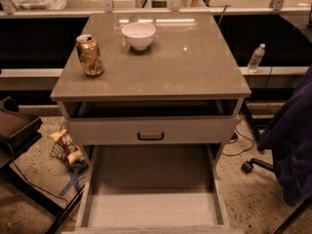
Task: Close middle drawer
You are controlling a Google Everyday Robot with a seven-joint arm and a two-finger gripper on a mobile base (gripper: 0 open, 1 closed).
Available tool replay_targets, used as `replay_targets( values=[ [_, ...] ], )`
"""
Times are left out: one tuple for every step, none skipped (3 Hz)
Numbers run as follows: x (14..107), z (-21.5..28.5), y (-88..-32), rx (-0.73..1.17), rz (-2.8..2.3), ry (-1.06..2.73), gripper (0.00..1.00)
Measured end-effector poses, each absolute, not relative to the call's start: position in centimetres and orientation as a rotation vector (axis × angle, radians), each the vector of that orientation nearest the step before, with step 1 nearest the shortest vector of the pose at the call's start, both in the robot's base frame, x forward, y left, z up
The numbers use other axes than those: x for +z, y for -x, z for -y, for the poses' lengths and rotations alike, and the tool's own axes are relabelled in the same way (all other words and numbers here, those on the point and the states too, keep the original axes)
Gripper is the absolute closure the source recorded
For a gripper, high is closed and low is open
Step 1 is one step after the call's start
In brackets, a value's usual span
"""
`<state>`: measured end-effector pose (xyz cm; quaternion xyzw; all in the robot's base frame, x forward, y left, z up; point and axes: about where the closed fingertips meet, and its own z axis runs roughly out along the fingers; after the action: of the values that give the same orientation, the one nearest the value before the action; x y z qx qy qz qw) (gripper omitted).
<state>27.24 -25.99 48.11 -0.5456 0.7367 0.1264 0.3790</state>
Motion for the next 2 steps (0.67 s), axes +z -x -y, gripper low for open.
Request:
replay_targets(
  values=[
    [44.89,23.90,-24.41,0.396,-1.867,1.389,1.00],
    [44.89,23.89,-24.41,0.396,-1.867,1.389,1.00]
  ],
)
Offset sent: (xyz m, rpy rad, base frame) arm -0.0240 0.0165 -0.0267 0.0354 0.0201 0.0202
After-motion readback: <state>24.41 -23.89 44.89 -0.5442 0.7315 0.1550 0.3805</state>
